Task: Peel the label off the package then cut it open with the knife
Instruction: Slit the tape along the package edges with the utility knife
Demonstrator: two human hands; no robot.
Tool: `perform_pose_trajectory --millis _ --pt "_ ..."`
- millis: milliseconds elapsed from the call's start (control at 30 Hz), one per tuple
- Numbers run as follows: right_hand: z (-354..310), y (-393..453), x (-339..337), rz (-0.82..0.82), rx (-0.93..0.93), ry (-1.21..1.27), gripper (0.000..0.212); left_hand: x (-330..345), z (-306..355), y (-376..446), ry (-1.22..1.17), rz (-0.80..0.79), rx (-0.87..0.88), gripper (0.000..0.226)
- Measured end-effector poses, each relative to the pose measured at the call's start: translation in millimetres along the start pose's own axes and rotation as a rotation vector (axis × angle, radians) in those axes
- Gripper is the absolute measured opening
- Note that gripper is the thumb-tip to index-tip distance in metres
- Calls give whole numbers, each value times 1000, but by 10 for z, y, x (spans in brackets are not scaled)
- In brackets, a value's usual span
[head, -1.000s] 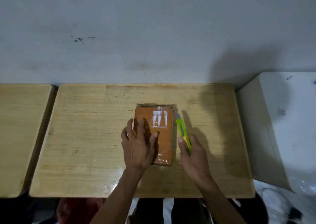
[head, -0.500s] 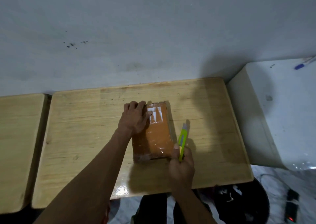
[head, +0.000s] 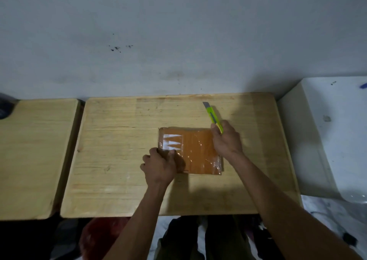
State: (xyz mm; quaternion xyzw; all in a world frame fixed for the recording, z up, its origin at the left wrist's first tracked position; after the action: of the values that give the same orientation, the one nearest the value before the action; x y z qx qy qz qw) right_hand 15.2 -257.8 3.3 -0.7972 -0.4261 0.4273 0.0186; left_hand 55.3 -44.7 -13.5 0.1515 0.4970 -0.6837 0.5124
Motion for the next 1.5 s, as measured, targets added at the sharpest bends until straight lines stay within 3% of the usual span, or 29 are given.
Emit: perform_pose_trajectory --millis 267,433,600,800,1067,1500 --pt "-48 61 42 -43 -77 -31 37 177 -57 -163 22 4 -1 58" --pt "44 -78 -10 46 -84 56 30 165 -26 -211 197 66 66 70" --pt "236 -404 -110 219 -131 95 24 189 48 -177 265 160 248 82" --pt "546 -820 -146 197 -38 117 24 314 203 31 422 -31 469 83" --pt "512 -818 -50 93 -100 11 45 392 143 168 433 -53 519 87" --pt "348 -674 -7 123 -92 -54 40 424 135 148 448 -39 510 88"
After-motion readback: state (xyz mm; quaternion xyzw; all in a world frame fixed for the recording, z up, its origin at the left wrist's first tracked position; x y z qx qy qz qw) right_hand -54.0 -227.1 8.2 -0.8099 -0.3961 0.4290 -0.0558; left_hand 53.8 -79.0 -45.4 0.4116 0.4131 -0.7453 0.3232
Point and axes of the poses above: each hand's wrist, its own y-axis towards the middle knuckle, its own x-axis out of the palm, z = x × y, the point moved 2 cm from there along y, towards the middle knuckle, and after that the axes turned 1 degree about -z, right-handed, at the moved point
